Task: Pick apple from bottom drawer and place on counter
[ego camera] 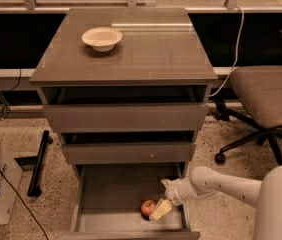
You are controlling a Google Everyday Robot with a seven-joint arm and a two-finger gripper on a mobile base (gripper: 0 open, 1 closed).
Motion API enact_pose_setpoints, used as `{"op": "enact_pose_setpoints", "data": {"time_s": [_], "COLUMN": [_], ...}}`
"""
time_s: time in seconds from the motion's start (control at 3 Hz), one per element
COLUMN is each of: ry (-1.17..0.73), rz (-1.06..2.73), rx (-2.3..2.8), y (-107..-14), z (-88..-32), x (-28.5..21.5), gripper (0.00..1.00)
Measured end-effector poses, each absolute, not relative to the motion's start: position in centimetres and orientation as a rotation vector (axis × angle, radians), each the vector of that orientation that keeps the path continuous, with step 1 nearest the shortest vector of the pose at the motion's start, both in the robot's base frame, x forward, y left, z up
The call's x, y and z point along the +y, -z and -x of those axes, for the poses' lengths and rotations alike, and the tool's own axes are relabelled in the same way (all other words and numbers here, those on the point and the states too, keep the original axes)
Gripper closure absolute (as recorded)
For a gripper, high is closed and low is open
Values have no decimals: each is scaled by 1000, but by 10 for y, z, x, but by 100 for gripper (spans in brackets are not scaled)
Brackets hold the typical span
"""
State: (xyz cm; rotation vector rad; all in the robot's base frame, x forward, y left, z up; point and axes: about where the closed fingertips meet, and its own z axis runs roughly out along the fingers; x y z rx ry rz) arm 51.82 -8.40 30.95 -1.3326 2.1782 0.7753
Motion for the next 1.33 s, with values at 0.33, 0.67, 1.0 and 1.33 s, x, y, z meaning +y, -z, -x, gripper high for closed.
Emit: {"op": "enact_pose_setpoints", "data": {"time_s": [0.33,0.67,1.0,1.33], "ry": [-865,-856,-852,-813], "rz": [1311,1306,1286,1253], "rx": [2256,2245,2239,2242], "y": [-269,-265,-246,-212], "z": [-527,-534,-539,-550], "x": [-86,-82,-71,-59], "gripper": [0,0,0,0]}}
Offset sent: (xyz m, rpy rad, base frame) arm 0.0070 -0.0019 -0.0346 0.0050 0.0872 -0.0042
